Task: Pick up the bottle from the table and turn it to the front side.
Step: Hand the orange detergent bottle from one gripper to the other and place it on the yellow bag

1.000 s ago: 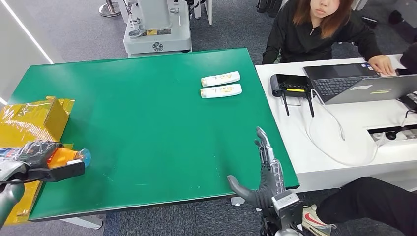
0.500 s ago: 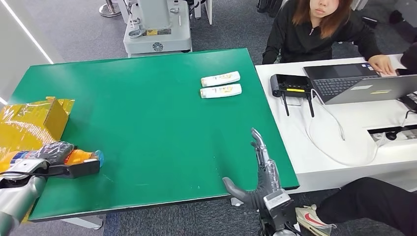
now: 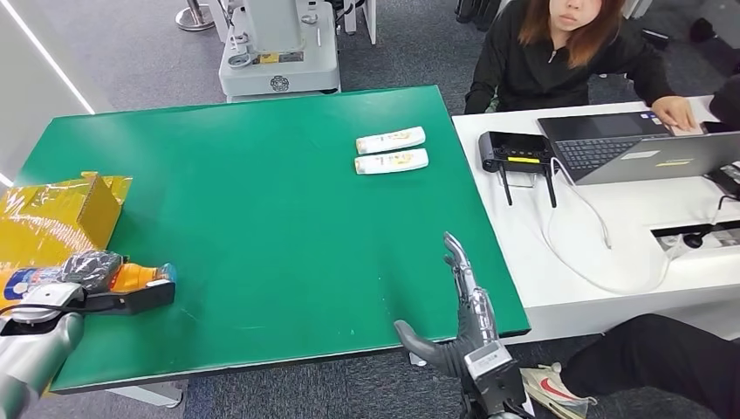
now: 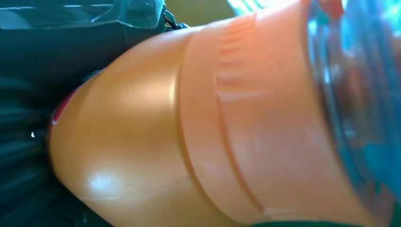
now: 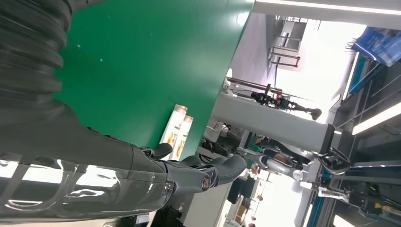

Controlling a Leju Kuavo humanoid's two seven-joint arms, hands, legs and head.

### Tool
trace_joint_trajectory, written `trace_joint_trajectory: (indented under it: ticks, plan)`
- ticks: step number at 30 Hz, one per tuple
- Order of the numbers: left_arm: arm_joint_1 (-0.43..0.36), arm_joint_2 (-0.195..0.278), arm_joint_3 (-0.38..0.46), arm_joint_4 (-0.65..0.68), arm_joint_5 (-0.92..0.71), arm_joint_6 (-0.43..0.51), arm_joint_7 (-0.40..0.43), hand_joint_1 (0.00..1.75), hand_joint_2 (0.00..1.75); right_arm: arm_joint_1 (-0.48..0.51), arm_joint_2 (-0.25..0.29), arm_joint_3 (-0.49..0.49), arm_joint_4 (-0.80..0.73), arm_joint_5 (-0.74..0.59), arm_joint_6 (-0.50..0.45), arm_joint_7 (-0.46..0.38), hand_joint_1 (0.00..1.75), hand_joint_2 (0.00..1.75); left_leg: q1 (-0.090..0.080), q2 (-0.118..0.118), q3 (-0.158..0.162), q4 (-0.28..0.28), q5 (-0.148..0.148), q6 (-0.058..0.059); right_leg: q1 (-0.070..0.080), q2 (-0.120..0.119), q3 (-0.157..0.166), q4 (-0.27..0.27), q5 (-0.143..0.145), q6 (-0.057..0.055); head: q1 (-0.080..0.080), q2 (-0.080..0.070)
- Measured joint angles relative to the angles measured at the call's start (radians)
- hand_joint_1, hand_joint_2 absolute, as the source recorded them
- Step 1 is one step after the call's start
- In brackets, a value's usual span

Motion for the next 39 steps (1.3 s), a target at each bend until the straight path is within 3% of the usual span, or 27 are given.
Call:
trace_joint_trajectory:
  ticks: [1, 4, 5, 9, 13, 27, 30, 35, 39]
  plan:
    - [0.005, 0.002, 0.0, 0.001, -0.002, 0.014, 0.006, 1.56, 1.75, 0.001, 0.0, 0.0, 0.0, -0.001, 0.002, -0.001, 0.0, 1.75, 0.0, 0.0, 0.0, 0.0, 0.0, 0.0, 0.0, 0.0, 0.0, 0.0, 0.0, 0.0, 0.0, 0.0]
    - [0.016, 0.009, 0.0, 0.001, -0.002, 0.04, 0.011, 0.25, 1.75, 0.0, 0.0, 0.0, 0.003, -0.001, 0.013, -0.004, 0.0, 1.75, 0.0, 0.0, 0.0, 0.0, 0.0, 0.0, 0.0, 0.0, 0.0, 0.0, 0.0, 0.0, 0.0, 0.0]
    - [0.02, 0.011, 0.0, 0.001, 0.002, 0.045, 0.009, 0.0, 1.75, -0.001, 0.0, 0.0, 0.005, -0.001, 0.017, -0.005, 0.0, 1.75, 0.0, 0.0, 0.0, 0.0, 0.0, 0.0, 0.0, 0.0, 0.0, 0.0, 0.0, 0.0, 0.0, 0.0]
    - [0.032, 0.015, 0.004, 0.001, 0.025, 0.061, -0.008, 0.0, 1.75, -0.013, 0.002, 0.0, 0.017, 0.001, 0.036, -0.008, 0.0, 1.75, 0.0, 0.0, 0.001, -0.001, 0.0, 0.0, 0.0, 0.0, 0.001, 0.0, 0.0, 0.0, 0.0, 0.0]
    - [0.037, 0.016, 0.017, 0.001, 0.039, 0.063, -0.031, 0.0, 0.0, -0.02, 0.002, 0.0, 0.028, 0.001, 0.052, -0.011, 0.0, 1.75, 0.0, 0.0, 0.003, -0.001, 0.0, 0.0, 0.0, 0.0, 0.002, 0.0, 0.0, 0.0, 0.0, 0.0]
    - [0.069, 0.016, 0.091, 0.0, 0.113, 0.064, -0.104, 0.0, 0.0, -0.04, 0.01, -0.002, 0.064, 0.018, 0.087, -0.02, 0.0, 1.75, 0.0, -0.002, 0.006, -0.001, 0.0, 0.0, 0.0, -0.003, 0.006, 0.0, -0.001, 0.0, 0.0, 0.0]
    - [0.074, 0.008, 0.145, -0.01, 0.23, -0.007, -0.174, 0.0, 0.0, -0.041, 0.014, -0.004, 0.068, 0.02, 0.092, -0.018, 0.0, 1.75, 0.0, -0.005, 0.008, -0.001, 0.0, 0.0, 0.0, -0.006, 0.009, 0.0, -0.002, 0.0, 0.0, 0.0]
    - [0.094, -0.017, 0.263, -0.055, 0.472, -0.201, -0.276, 0.0, 0.0, -0.047, 0.023, -0.013, 0.072, 0.032, 0.106, -0.017, 0.0, 1.75, -0.001, -0.01, 0.013, -0.001, 0.0, 0.0, 0.0, -0.011, 0.014, 0.0, -0.005, 0.0, 0.0, 0.0]
    - [0.122, -0.042, 0.338, -0.097, 0.618, -0.324, -0.308, 0.0, 0.0, -0.051, 0.029, -0.017, 0.078, 0.035, 0.108, -0.016, 0.0, 1.75, 0.0, -0.008, 0.013, -0.001, 0.0, 0.0, 0.0, -0.009, 0.015, 0.0, -0.004, -0.001, 0.0, 0.0]
